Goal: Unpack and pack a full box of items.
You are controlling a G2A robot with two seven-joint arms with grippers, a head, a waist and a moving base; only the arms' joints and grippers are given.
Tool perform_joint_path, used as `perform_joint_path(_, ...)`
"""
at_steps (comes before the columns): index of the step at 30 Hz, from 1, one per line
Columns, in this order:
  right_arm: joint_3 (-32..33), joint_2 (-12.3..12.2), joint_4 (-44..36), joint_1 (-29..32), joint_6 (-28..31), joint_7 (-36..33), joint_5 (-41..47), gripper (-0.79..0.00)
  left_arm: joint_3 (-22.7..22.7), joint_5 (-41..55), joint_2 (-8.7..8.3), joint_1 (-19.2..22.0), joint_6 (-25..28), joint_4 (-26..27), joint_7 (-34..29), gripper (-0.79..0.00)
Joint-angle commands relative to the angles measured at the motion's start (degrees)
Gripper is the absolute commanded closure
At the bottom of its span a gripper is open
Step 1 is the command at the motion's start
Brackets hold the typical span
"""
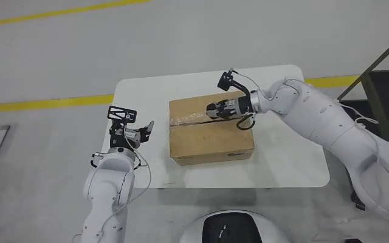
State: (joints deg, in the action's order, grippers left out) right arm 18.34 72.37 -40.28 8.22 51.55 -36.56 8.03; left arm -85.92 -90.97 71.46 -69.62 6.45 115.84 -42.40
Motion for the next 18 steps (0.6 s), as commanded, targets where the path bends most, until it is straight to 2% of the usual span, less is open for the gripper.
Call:
perform_joint_path(1,0.7,0.4,2.2,-0.8,0.2,1.4,-1.1,0.000,0.0,0.0,0.00,0.0,0.0,0.0,0.0,-0.785)
perform_joint_path(8,0.6,2.8,5.5,-0.9,-0.8,4.0,-6.3,0.000,0.0,0.0,0.00,0.0,0.0,0.0,0.0,-0.785)
perform_joint_path(18,0.1,6.8,9.4,-0.5,2.2,0.0,-6.6,0.000,0.0,0.0,0.00,0.0,0.0,0.0,0.0,-0.785)
